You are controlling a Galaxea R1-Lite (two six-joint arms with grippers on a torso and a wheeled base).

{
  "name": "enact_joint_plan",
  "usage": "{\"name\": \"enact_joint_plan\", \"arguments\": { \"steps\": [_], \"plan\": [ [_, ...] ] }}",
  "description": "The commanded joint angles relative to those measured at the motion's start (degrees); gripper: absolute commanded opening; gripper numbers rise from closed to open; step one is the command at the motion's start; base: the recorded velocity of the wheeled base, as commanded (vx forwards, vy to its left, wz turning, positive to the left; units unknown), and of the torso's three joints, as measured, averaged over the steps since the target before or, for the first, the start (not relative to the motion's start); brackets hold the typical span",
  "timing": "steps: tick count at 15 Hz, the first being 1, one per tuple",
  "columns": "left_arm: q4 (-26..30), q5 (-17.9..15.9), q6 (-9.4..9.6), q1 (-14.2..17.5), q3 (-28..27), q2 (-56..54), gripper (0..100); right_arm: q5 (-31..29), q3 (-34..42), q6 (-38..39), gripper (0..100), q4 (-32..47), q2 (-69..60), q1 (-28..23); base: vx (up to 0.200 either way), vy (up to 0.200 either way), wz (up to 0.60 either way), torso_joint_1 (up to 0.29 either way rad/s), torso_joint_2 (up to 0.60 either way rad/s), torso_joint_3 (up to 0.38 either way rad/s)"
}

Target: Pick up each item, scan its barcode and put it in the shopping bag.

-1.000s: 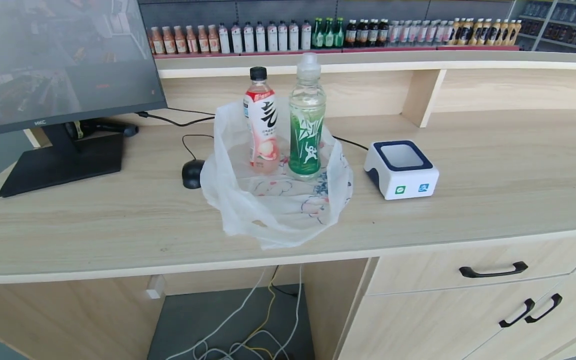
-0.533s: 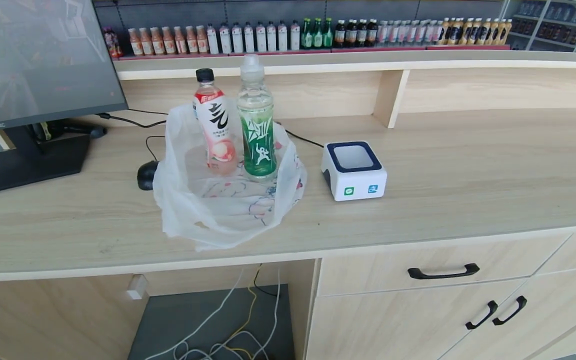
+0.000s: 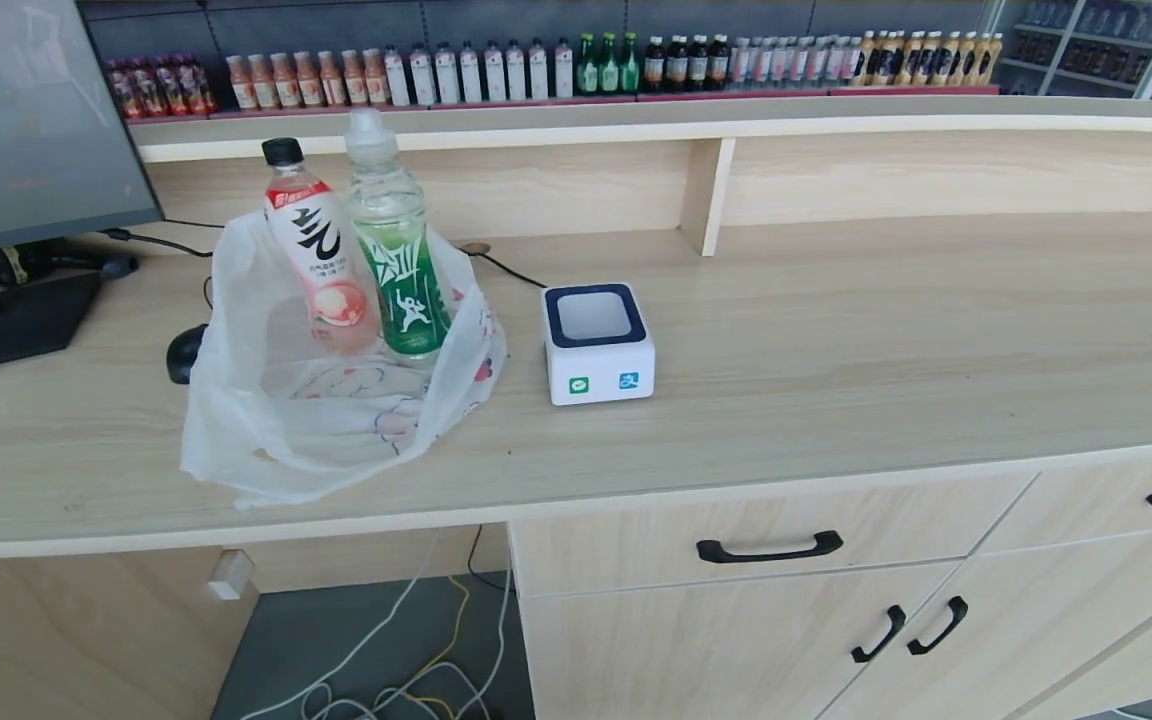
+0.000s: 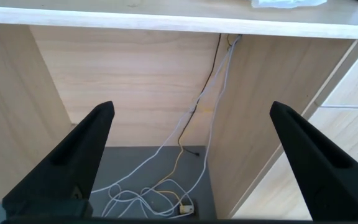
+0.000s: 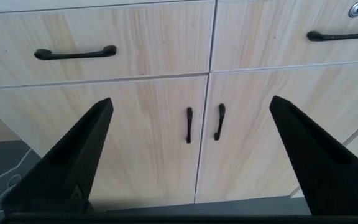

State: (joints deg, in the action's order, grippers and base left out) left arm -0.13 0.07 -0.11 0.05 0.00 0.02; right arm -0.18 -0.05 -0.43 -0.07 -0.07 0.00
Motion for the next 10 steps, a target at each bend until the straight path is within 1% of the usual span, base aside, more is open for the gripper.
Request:
{"name": "enact_joint_plan", "arguments": {
  "steps": [1, 2, 10],
  "plan": [
    [-0.04, 0.01, 0.11, 0.04, 0.0, -0.02, 100, 0.01, -0.04, -0.01, 100, -0.01, 0.07, 0.0, 0.0, -0.2, 0.0, -0.002, 0.0, 0.002],
    [-0.04, 0.01, 0.11, 0.04, 0.0, -0.02, 100, 0.01, 0.05, -0.01, 100, 0.07, 0.07, 0.0, 0.0, -0.2, 0.0, -0.007, 0.0, 0.002],
    [-0.04, 0.01, 0.29, 0.04, 0.0, -0.02, 100, -0.08, 0.05, 0.43, 100, -0.01, 0.07, 0.0, 0.0, 0.0, 0.0, 0.0, 0.0, 0.0]
  ]
}}
